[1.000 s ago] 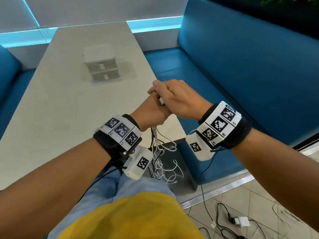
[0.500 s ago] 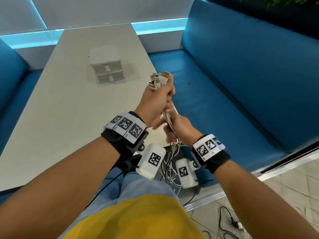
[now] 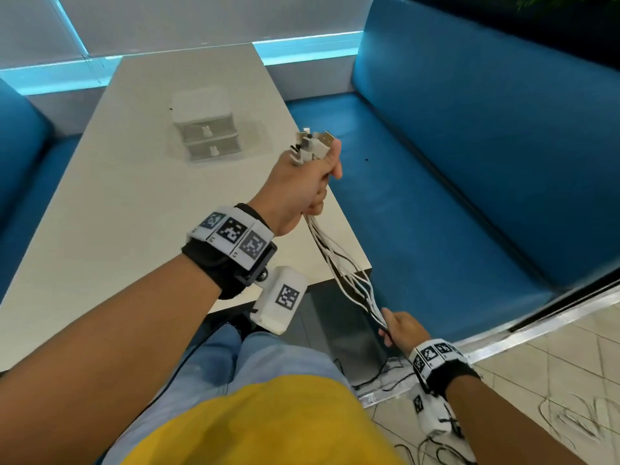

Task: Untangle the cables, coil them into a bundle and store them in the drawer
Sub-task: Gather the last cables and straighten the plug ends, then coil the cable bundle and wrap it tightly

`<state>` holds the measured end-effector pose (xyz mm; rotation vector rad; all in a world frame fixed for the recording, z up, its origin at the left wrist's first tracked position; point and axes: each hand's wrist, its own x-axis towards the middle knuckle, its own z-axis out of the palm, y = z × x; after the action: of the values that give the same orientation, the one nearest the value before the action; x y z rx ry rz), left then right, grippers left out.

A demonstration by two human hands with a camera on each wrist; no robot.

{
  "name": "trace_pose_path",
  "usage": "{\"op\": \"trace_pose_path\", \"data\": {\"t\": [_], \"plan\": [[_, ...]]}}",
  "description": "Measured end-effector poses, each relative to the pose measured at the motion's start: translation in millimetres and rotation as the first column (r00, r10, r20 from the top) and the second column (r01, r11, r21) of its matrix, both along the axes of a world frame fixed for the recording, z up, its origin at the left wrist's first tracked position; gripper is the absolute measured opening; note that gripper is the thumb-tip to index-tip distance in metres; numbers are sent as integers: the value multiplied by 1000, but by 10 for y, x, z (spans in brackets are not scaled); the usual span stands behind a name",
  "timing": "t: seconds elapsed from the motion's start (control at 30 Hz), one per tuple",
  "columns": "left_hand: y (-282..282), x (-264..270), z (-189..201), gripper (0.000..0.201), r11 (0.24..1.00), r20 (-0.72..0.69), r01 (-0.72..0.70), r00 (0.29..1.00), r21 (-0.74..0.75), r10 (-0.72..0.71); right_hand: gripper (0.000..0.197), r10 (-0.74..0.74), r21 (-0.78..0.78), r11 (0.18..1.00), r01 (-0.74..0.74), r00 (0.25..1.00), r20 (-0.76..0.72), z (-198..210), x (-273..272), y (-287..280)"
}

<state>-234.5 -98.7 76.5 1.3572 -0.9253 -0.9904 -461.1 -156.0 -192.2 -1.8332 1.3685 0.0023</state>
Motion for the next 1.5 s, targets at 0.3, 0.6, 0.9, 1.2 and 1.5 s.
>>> {"op": "trace_pose_path", "data": {"t": [0.3,0.6,0.9,1.2,1.5], "plan": [[-15,-318,-212,41,981,55,194,979,9,-194,29,-199,28,977,213,849,490,1150,224,-476],[-72,-485,-287,38,999,-168,-52,984,-1,51,40,213,-57,969,-239,698,684,2057,779,184],[95,66,-236,31,971,-404,-192,884,141,234,22,365,-471,875,-110,789,494,2024,1080,394],[172,328,-93,26,880,-301,-436,827,187,474,20,447,-679,630,-377,891,-80,2320,1464,410],[431,840,179,44,899,243,-432,866,-77,437,23,633,-393,502,-770,637,-439,2879,1667,232]]}}
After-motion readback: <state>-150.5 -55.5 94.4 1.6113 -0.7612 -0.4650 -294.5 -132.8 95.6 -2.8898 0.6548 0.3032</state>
